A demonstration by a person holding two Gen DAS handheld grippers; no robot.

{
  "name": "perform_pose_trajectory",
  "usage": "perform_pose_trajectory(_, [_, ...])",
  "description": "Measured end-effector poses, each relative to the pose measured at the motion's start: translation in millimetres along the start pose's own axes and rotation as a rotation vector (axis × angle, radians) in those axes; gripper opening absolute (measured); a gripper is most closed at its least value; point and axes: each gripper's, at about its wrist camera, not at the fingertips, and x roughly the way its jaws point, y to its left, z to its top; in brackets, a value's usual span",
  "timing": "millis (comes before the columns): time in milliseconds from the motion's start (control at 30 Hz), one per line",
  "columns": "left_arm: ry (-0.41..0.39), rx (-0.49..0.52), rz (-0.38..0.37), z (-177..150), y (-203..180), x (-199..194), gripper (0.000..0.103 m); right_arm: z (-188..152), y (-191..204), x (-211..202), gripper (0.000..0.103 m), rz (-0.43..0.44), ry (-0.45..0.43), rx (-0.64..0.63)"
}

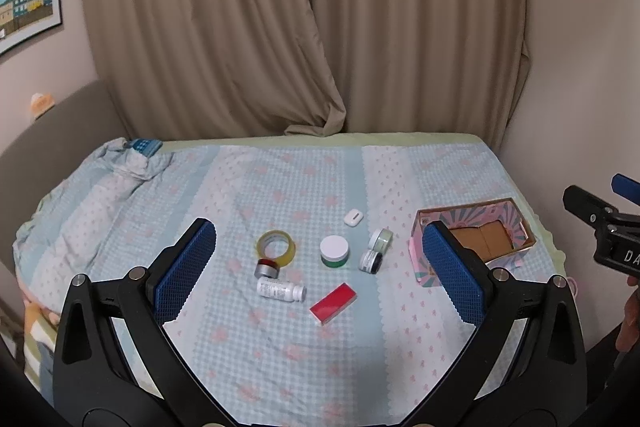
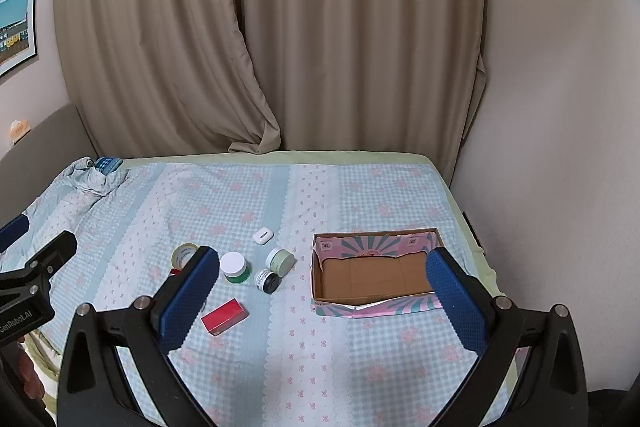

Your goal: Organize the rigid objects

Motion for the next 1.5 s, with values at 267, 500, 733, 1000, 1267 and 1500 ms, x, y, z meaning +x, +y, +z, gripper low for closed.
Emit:
perform_pose_trajectory(267, [0.005, 0.002, -0.002, -1.7, 0.5, -3.1, 0.102, 2.8, -4.0, 3.4, 0.103, 0.009, -0.003, 0.005])
perform_pose_trajectory(500, [0.005, -0.002, -0.003, -3.3, 0.6, -4.0, 0.102, 0.9, -3.8, 5.8, 0.103, 0.01, -0.008, 0.002])
perform_pose_trajectory(733, [-0.012, 0.006, -0.006, -5.8, -1.4, -7.9, 0.102, 0.5, -1.7, 6.8, 0.103, 0.011, -0.01, -0.003])
perform_pose_trajectory(1000, [-0.029, 0.005, 0.004, -2.3, -1.8, -10.5, 0.102, -0.1, -1.0, 5.3, 0.103, 0.025, -0.014, -0.008])
perform_pose_trajectory(1267, [-0.021, 0.014, 0.021, 0.2, -5.7, -8.9, 0.102, -0.3, -3.1, 6.2, 0.103, 0.029, -0.014, -0.003])
perform_pose_trajectory(1500, [-0.018, 0.009, 0.021, -0.4, -7.2, -8.9, 0.102, -0.5, -3.4, 6.3, 0.103, 0.029, -0.014, -0.004])
